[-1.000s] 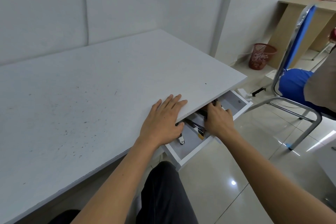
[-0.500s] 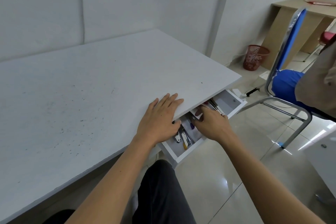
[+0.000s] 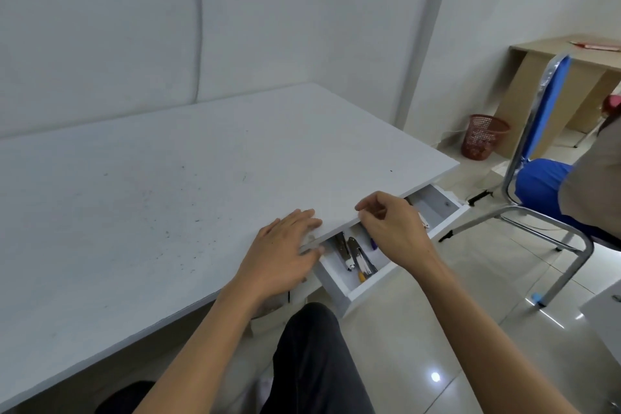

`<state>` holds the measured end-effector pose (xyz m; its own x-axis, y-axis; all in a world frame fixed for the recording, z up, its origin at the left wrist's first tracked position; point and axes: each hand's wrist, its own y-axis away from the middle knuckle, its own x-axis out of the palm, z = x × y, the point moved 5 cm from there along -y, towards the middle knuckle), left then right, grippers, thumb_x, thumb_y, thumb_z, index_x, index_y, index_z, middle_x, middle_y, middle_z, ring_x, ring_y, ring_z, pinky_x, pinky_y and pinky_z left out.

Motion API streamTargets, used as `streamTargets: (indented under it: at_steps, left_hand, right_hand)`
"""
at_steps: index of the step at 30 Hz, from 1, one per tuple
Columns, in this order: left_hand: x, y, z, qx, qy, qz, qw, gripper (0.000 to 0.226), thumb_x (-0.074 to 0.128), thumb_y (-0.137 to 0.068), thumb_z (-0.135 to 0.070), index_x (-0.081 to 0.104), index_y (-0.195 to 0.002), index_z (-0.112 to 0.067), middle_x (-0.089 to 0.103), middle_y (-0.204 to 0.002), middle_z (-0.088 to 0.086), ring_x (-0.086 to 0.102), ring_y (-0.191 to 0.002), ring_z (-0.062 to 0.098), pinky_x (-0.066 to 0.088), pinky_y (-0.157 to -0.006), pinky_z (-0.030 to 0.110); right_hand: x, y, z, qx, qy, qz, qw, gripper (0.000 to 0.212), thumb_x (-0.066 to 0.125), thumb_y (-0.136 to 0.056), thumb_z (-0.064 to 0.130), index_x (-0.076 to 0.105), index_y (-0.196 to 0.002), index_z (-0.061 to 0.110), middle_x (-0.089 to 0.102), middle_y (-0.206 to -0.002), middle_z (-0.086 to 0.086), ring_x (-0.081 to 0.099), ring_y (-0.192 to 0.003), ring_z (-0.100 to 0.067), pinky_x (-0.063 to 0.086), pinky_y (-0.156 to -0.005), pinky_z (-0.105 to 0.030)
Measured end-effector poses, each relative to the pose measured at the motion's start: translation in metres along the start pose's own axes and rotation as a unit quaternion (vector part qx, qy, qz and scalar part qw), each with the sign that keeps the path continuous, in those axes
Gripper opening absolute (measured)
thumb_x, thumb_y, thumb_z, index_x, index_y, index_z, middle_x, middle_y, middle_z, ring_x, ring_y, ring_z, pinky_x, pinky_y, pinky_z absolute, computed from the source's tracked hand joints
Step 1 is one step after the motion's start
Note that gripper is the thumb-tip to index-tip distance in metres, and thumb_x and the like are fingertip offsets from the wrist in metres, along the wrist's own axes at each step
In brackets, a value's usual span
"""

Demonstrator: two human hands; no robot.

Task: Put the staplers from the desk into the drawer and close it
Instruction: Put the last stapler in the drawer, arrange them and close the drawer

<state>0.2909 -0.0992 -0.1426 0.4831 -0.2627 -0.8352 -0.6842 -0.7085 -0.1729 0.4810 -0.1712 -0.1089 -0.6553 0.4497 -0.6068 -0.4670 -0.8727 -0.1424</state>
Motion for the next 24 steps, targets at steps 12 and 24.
streamTargets:
  at_steps: [12, 24]
  left_hand:
    - [0.014, 0.037, -0.026, -0.015, -0.14, -0.075, 0.987, 0.081, 0.04, -0.082, -0.068, 0.026, -0.15, -0.026, 0.021, -0.161, -0.007, 0.009, -0.148, 0.014, 0.007, -0.12, 0.042]
    - [0.035, -0.006, -0.031, -0.019, -0.248, 0.013, 0.968, 0.13, 0.052, -0.06, -0.086, -0.008, -0.154, -0.018, -0.012, -0.163, 0.008, -0.015, -0.147, 0.029, 0.001, -0.118, 0.053]
  right_hand:
    - [0.019, 0.067, -0.086, 0.204, -0.102, -0.245, 0.942, 0.066, 0.063, -0.094, 0.024, 0.03, -0.15, 0.013, 0.028, -0.153, -0.014, 0.034, -0.137, -0.033, 0.034, -0.102, -0.037]
    - [0.058, 0.054, -0.092, 0.205, -0.351, -0.114, 0.907, 0.057, 0.04, -0.108, 0.032, 0.019, -0.158, 0.047, 0.039, -0.158, 0.001, 0.057, -0.127, -0.029, 0.052, -0.103, -0.049]
